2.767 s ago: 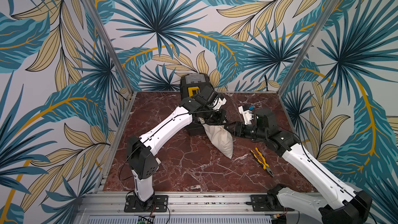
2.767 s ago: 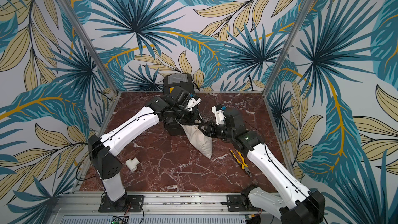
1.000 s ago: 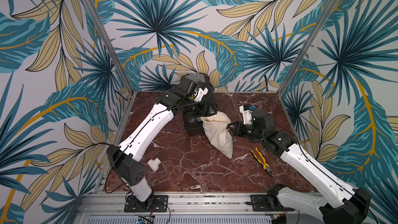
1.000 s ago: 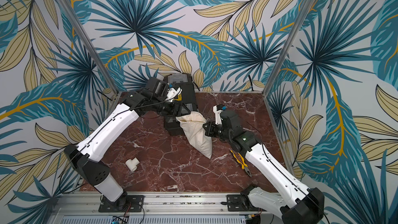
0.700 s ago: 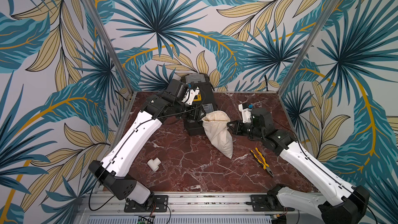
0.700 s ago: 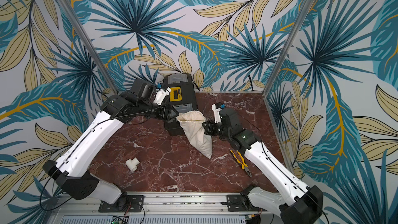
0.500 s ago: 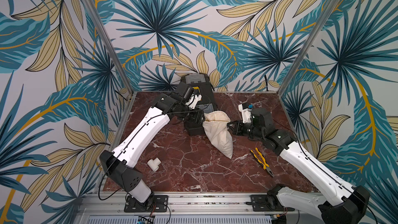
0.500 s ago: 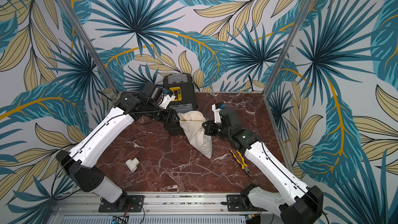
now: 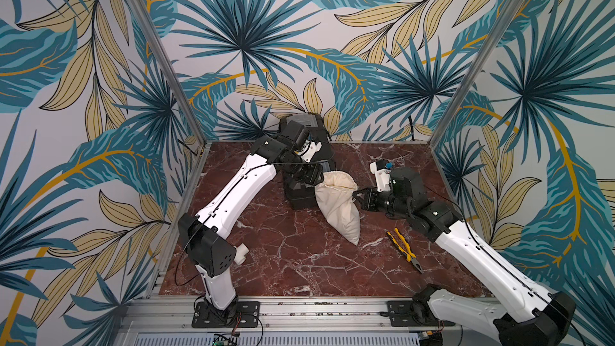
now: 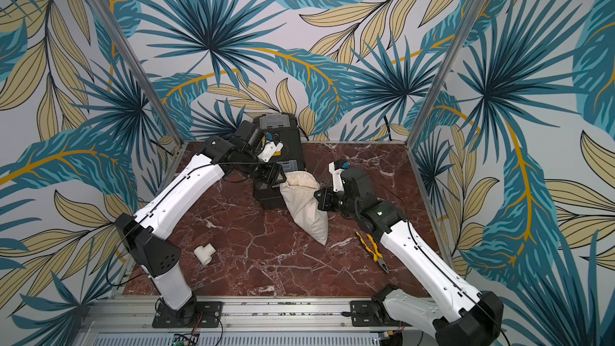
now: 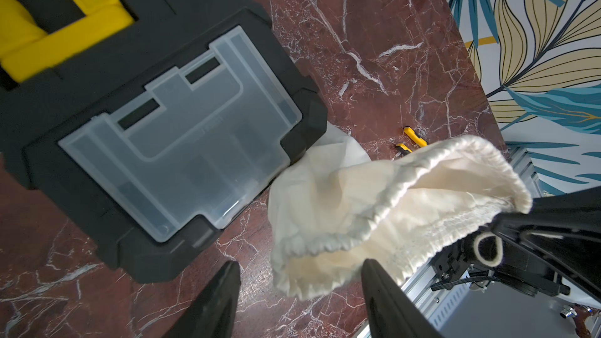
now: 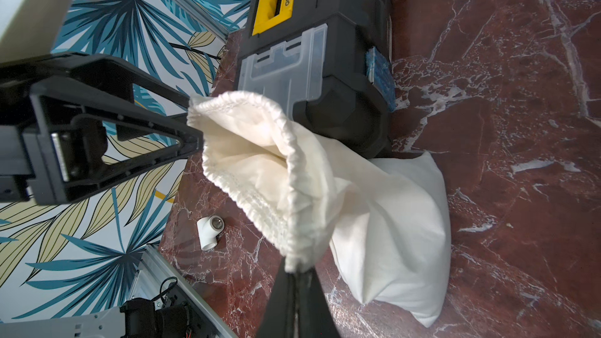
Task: Close the soil bag
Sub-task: Adjust the soil bag at the center of the board.
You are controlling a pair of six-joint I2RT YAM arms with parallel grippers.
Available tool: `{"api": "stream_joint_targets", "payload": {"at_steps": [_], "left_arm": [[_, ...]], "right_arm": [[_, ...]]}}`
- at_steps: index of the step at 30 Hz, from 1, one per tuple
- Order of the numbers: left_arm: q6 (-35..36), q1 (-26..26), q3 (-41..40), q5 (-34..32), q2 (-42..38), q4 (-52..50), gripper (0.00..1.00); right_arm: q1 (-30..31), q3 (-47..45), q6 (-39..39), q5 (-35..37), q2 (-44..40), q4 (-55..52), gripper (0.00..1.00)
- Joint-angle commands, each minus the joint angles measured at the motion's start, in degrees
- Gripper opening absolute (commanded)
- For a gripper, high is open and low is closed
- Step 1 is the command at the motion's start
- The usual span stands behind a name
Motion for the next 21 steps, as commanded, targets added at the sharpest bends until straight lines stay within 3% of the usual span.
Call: {"api": "stream_joint_targets", "payload": {"at_steps": [1,10,21], "left_arm": [[0.74,0.44,1.73,0.41,0.26,-0.12,0.64],[-0.14,2.04,2.74,3.75,0.93,1.85,0.70],[0.03,2.04,2.63,6.70,2.25,2.55,0.70]], "right_arm": [[-0.20,1.00,-0.74,0.40,-1.34,-1.83,0.00],[-0.12,0.94,-1.12,-0.04,-1.27,-2.65,0.00],[-0.13,0.62,-1.41,0.28,-1.30,-3.18,0.00]]}}
